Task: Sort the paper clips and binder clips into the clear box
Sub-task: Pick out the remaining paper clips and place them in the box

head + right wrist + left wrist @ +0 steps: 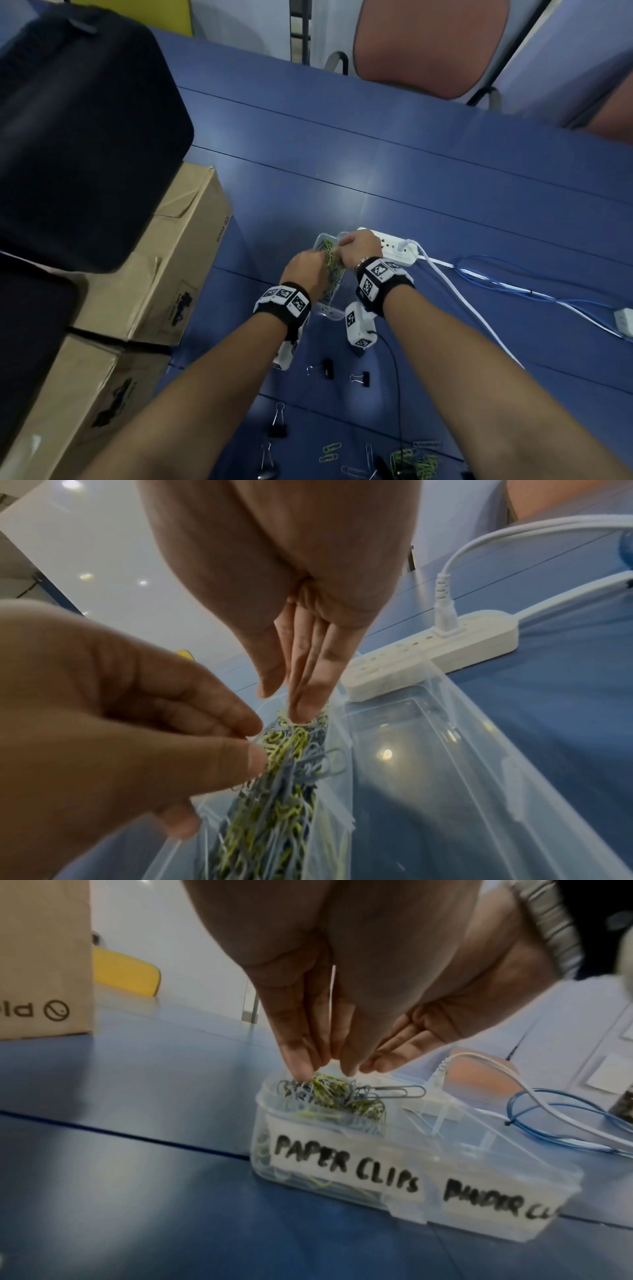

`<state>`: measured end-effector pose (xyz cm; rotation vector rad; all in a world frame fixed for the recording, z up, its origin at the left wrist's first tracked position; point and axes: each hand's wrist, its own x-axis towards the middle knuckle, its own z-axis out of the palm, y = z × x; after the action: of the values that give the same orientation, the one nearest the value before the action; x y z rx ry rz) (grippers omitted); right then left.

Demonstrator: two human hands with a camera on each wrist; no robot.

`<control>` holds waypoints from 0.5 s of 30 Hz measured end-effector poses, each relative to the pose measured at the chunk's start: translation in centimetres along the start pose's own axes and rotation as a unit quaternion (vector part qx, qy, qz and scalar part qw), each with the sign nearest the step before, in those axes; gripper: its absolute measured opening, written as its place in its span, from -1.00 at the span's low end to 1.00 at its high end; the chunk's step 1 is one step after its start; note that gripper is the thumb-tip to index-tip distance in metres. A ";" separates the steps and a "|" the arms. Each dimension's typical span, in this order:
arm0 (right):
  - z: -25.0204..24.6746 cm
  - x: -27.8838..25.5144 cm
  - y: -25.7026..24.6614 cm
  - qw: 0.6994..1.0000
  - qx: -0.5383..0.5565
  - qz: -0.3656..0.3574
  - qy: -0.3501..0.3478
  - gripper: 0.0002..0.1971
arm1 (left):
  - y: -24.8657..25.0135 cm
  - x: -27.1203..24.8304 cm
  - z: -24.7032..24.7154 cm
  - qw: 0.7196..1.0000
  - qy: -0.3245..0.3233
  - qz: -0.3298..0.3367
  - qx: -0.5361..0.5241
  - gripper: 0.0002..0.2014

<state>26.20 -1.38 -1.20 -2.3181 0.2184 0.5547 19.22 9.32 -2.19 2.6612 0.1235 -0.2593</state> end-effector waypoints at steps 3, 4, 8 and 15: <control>-0.3 0.2 -0.5 1.000 0.022 0.004 -0.014 -0.90 | -0.6 -0.8 0.5 0.998 0.009 0.056 -0.019 -0.80; -0.4 0.3 -0.4 1.000 0.024 0.004 -0.013 -0.86 | -0.6 -1.1 0.7 0.997 0.002 0.078 -0.018 -0.78; -1.5 -0.3 0.6 0.999 0.031 -0.014 0.012 -0.82 | -0.3 -2.2 1.1 0.991 -0.053 0.123 0.021 -0.68; -4.5 -3.6 3.8 0.996 0.070 -0.030 0.035 -0.78 | -2.1 -3.2 -0.2 0.986 -0.054 0.121 0.101 -0.71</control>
<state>23.28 -7.24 0.90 -2.2027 0.2142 0.4152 15.81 11.16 -2.24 2.8194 -0.2727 -0.3531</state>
